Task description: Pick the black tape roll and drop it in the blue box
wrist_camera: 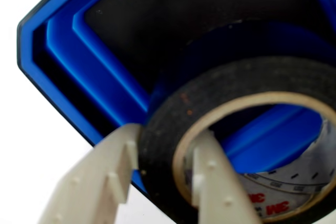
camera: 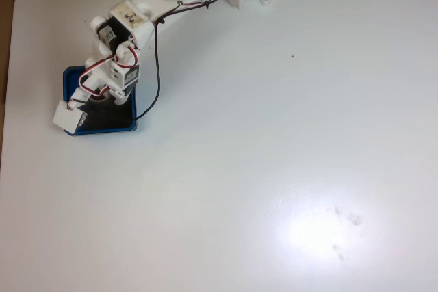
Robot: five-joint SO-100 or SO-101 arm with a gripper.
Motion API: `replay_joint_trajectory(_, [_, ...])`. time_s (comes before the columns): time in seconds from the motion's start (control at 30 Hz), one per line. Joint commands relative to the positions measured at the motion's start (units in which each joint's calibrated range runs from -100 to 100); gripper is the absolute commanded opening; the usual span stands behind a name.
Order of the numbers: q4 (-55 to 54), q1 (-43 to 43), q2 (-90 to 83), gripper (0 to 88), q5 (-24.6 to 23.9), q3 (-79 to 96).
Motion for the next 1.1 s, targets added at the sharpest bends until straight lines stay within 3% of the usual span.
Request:
replay_joint_trajectory(0.0, [0.2, -0.1, -0.8, 3.6, 0.4, -4.8])
replay_joint_trajectory(0.2, [-0.6, 0.4, -0.9, 17.6, 0.2, -4.8])
replay_joint_trajectory(0.33, [-0.6, 0.4, -1.4, 18.7, 0.1, -4.8])
replay_joint_trajectory(0.57, [-0.6, 1.0, -11.1, 10.6, 0.1, -0.8])
replay_joint_trajectory(0.77, [-1.8, 0.0, -30.9, 0.2, 0.0, 19.0])
replay_joint_trajectory(0.87, [-9.0, -3.2, -42.3, 0.5, -0.1, 33.1])
replay_joint_trajectory(1.07, [-32.1, -18.2, -66.1, 0.6, -0.6, 66.0])
